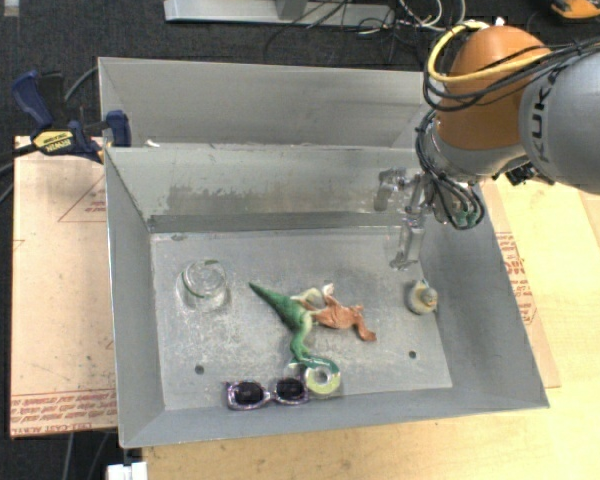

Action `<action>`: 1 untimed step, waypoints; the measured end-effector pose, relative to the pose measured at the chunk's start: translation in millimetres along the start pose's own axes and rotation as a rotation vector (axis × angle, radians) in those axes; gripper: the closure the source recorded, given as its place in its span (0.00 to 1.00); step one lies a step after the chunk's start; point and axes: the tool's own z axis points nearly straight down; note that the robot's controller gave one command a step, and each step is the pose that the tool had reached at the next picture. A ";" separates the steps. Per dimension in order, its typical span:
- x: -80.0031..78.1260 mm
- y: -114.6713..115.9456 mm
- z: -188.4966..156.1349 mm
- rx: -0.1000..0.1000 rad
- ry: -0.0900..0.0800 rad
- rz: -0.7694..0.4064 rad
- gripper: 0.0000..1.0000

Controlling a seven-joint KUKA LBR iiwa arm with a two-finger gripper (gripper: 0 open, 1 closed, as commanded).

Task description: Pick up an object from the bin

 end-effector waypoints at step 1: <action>-1.4 0.5 -5.4 0.001 -0.007 -0.002 1.00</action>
Offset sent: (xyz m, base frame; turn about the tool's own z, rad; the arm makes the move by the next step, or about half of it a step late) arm 0.0000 0.0000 0.0000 0.0000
